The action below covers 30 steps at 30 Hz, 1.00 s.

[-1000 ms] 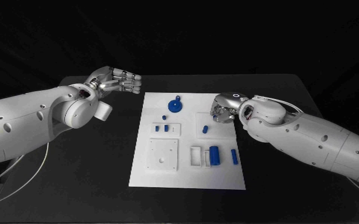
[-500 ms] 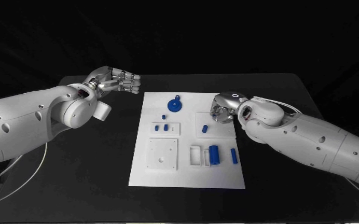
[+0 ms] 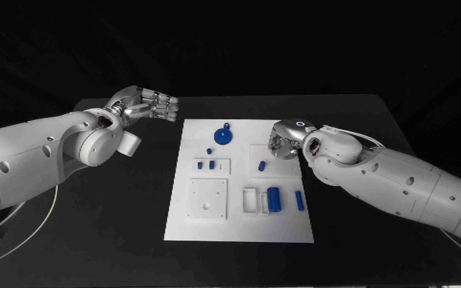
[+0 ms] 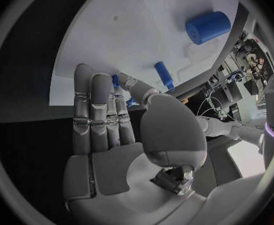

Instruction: Assemble the parts on the task board

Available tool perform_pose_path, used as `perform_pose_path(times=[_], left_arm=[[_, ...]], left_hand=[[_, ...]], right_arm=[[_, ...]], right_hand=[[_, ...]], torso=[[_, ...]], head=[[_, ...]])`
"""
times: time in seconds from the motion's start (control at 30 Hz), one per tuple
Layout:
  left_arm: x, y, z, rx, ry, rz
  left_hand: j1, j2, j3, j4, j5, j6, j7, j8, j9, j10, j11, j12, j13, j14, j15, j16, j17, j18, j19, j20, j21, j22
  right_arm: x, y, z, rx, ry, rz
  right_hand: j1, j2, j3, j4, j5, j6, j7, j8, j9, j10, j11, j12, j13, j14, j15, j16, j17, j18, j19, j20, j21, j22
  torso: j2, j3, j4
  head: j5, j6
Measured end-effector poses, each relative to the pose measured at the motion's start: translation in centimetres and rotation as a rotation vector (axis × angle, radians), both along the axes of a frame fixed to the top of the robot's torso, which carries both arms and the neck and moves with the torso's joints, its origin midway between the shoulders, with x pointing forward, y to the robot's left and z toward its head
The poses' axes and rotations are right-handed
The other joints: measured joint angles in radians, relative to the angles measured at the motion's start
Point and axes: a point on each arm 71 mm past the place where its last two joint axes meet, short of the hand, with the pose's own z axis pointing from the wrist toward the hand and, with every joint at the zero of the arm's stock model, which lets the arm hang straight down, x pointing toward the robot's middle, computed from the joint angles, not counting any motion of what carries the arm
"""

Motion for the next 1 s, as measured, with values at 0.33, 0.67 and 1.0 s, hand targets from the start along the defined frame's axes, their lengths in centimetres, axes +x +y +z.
perform_pose_path(times=[0.33, 0.67, 1.0], left_arm=[[0.1, 0.1, 0.0, 0.005, -0.003, 0.007], [0.1, 0.3, 0.0, 0.008, -0.005, 0.014], [0.2, 0.4, 0.0, 0.01, -0.007, 0.022]], left_hand=[[0.0, 0.0, 0.003, -0.003, 0.0, -0.01, 0.01, 0.0, 0.0, 0.0, 0.0, 0.0, 0.0, 0.0, 0.0, 0.0, 0.0, 0.0, 0.0, 0.0, 0.0, 0.007], [0.0, 0.0, 0.003, -0.003, 0.0, -0.012, 0.012, 0.0, 0.0, 0.0, 0.0, 0.0, 0.0, 0.0, 0.0, 0.0, 0.0, 0.0, 0.0, 0.0, 0.0, 0.009], [0.0, 0.0, 0.003, -0.003, 0.0, -0.023, 0.012, 0.0, 0.0, 0.0, 0.0, 0.0, 0.0, 0.0, 0.0, 0.0, 0.0, 0.0, 0.0, 0.0, 0.0, 0.01]], right_arm=[[-0.1, -0.1, 0.1, 0.022, 0.004, -0.007], [0.0, 0.0, 1.1, 0.066, 0.021, -0.009], [0.6, -0.5, 2.7, 0.156, 0.06, -0.018]], right_hand=[[-0.003, -0.003, 0.002, 0.002, 0.0, 0.0, 0.0, -0.001, -0.001, 0.002, -0.002, 0.0, 0.0, 0.0, 0.0, 0.0, 0.003, -0.001, 0.0, 0.0, -0.006, 0.014], [-0.002, -0.003, 0.004, 0.013, 0.005, 0.002, -0.002, -0.006, -0.003, 0.003, -0.003, 0.0, -0.005, -0.009, -0.005, 0.005, 0.008, 0.0, 0.002, -0.002, -0.014, 0.028], [-0.002, -0.002, -0.002, 0.012, 0.015, 0.001, -0.002, -0.003, -0.002, 0.003, -0.003, 0.0, -0.002, -0.009, -0.005, 0.005, 0.009, 0.0, 0.004, -0.004, -0.02, 0.037]], torso=[[0.0, -0.0007, -0.0005], [0.0, -0.0012, -0.0006], [0.0, -0.0012, 0.0001]], head=[[0.005, 0.002], [0.01, 0.003], [0.014, 0.002]])
